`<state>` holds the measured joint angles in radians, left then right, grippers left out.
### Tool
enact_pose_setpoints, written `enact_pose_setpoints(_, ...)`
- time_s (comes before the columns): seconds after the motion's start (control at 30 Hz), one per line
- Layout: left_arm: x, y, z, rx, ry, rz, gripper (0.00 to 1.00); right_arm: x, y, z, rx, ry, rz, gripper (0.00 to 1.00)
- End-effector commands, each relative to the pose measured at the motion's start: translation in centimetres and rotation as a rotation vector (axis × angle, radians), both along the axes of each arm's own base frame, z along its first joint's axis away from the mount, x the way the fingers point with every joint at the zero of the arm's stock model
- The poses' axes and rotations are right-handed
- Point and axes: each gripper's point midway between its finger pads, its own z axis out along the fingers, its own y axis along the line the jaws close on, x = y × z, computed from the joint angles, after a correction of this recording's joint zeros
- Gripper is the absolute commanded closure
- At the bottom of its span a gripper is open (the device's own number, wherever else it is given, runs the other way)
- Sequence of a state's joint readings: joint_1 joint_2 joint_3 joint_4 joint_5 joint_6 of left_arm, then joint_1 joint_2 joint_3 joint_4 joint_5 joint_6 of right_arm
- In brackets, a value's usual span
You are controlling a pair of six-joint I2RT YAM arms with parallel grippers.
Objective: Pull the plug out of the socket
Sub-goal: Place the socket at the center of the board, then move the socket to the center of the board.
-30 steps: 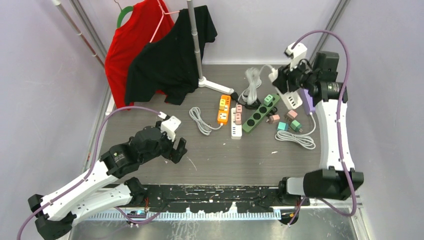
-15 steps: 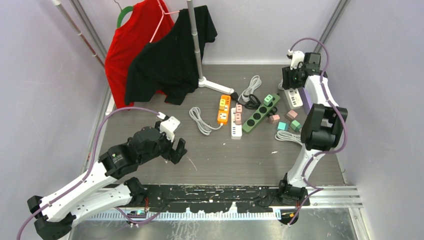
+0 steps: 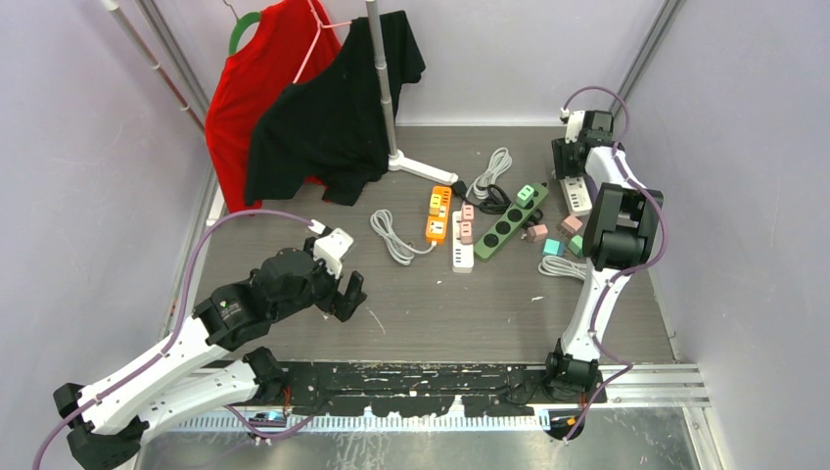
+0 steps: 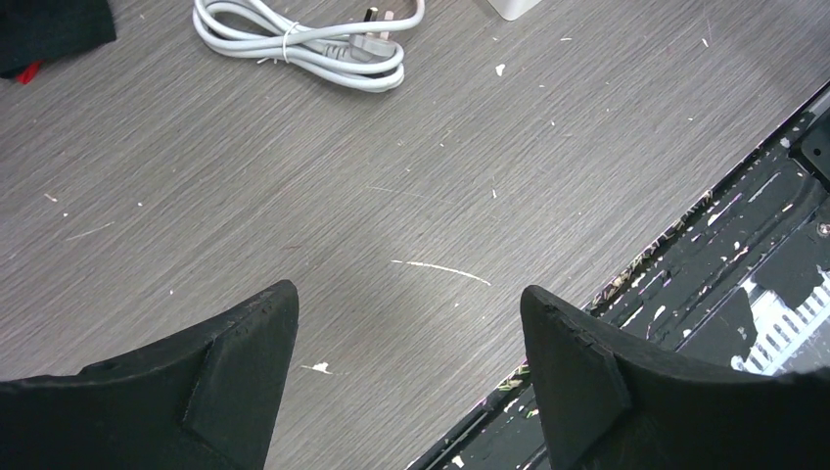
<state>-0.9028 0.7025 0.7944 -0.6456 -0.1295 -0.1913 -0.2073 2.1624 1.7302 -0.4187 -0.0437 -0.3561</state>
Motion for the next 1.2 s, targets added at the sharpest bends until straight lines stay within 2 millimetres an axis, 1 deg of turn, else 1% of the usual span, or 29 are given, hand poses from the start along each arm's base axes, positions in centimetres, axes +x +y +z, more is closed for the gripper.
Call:
enact_pose_setpoints(0.0,0.3,-0.6,0.6,-0.019,-0.028,-0.027,0.17,0.1,-2.1,2.3,-0.039,-0.043,-0.065,0.35)
enact_pose_setpoints(0.1,0.2,-0.8,0.6,-0.022,-0.026,-0.033,0.16,-0.2,-1.3,4.6,-0.007,-0.097,-0.050,0.26)
enact_pose_setpoints(0.2,0.1,-0.9,0.7,-0.028,-0.027,-0.039,0.16,-0.5,-0.4,7.3,0.030,-0.153,-0.037,0.22)
enact_pose_setpoints(0.33,0.0,-0.8,1.0,-0.042,-0.033,-0.044,0.16,-1.4,1.3,9.7,0.103,-0.192,-0.013,0.20)
enact_pose_setpoints(0.47,-0.3,-0.9,1.5,-0.070,-0.047,-0.057,0.15,-3.2,3.6,12.4,0.193,-0.230,0.040,0.20)
enact_pose_setpoints(0.6,-0.4,-1.2,2.3,-0.112,-0.060,-0.064,0.13,-6.3,7.2,15.8,0.321,-0.283,0.130,0.19)
enact_pose_setpoints(0.63,-0.5,-1.4,2.6,-0.133,-0.059,-0.063,0.09,-7.4,8.4,17.3,0.359,-0.310,0.160,0.19)
enact_pose_setpoints(0.73,-0.8,-2.7,3.6,-0.240,-0.040,-0.069,0.06,-10.6,12.0,19.7,0.513,-0.358,0.236,0.19)
enact_pose_setpoints(0.83,-0.8,-4.2,4.6,-0.366,-0.019,-0.068,0.04,-13.8,15.3,22.8,0.656,-0.414,0.338,0.19)
enact_pose_setpoints(0.93,-0.1,-5.4,4.8,-0.465,0.005,-0.035,0.00,-17.3,18.1,25.4,0.788,-0.437,0.438,0.19)
enact_pose_setpoints(0.97,0.2,-5.7,4.7,-0.497,0.015,-0.014,0.00,-18.3,18.8,25.9,0.818,-0.441,0.464,0.19)
enact_pose_setpoints(1.0,0.5,-6.0,4.5,-0.532,0.032,0.009,0.00,-19.3,19.3,26.0,0.838,-0.437,0.483,0.19)
enact_pose_setpoints(1.03,0.9,-6.4,4.7,-0.566,0.032,0.024,0.00,-20.2,19.8,25.5,0.859,-0.424,0.492,0.19)
enact_pose_setpoints(1.07,1.3,-6.7,4.5,-0.583,0.036,0.036,0.01,-21.1,20.1,25.6,0.869,-0.429,0.509,0.18)
enact_pose_setpoints(1.1,1.7,-7.0,4.2,-0.589,0.040,0.050,0.01,-21.9,20.4,25.0,0.877,-0.426,0.516,0.17)
enact_pose_setpoints(1.13,2.0,-7.2,3.9,-0.583,0.045,0.062,0.00,-22.6,20.7,23.5,0.886,-0.416,0.516,0.14)
enact_pose_setpoints(1.17,2.4,-7.4,3.8,-0.571,0.045,0.071,0.00,-23.3,20.8,22.6,0.879,-0.429,0.523,0.10)
